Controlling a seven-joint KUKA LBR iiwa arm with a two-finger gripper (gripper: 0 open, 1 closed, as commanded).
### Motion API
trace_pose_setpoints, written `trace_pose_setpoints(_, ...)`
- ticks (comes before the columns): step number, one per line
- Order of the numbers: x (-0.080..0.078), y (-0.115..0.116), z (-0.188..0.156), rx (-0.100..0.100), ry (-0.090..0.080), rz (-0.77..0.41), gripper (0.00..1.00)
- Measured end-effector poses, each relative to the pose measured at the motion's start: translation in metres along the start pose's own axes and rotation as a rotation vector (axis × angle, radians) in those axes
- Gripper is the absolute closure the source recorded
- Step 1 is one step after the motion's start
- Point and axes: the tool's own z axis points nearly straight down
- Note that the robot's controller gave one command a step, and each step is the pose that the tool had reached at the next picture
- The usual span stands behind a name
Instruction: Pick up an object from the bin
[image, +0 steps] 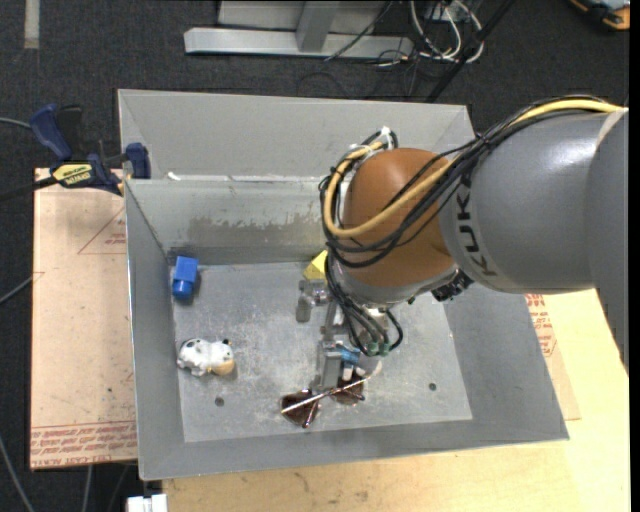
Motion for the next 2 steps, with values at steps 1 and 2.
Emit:
trace_pose_setpoints(1,-0.002,-0.001,-0.005,-0.001,-0.008,0.003,0.0)
trace_pose_setpoints(2,0.016,-0.019,0.051,0.0,-0.011,-0.105,0.0)
